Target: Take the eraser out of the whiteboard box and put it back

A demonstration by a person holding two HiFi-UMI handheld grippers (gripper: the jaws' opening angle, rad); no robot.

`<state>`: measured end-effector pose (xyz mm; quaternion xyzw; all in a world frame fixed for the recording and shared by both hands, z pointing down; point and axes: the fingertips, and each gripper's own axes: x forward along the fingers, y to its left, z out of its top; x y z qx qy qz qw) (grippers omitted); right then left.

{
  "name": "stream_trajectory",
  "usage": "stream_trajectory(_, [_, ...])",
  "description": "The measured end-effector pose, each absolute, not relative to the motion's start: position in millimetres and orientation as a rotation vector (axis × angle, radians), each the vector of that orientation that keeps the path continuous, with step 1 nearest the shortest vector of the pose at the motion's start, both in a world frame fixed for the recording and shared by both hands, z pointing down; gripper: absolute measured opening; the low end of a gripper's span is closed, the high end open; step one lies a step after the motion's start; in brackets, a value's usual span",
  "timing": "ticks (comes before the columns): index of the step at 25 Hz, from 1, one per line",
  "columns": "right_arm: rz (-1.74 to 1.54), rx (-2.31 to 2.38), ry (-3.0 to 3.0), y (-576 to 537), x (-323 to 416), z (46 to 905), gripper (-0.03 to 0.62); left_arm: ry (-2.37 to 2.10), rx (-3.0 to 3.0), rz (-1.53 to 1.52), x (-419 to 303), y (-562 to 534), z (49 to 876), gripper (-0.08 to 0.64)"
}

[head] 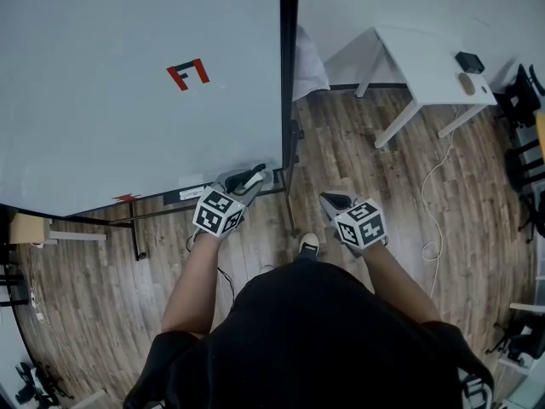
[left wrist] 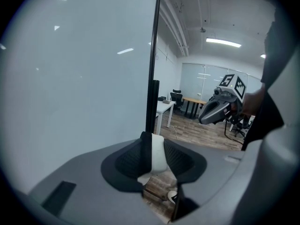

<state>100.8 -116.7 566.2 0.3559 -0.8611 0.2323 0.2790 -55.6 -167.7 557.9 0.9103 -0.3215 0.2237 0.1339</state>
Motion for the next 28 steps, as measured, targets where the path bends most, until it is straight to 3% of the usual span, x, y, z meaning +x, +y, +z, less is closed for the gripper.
stream_trajectory(28, [0.687, 0.938, -2.251, -141, 114, 597, -0.006, -0.854, 2.557, 0.704, -42, -195, 617, 0.153])
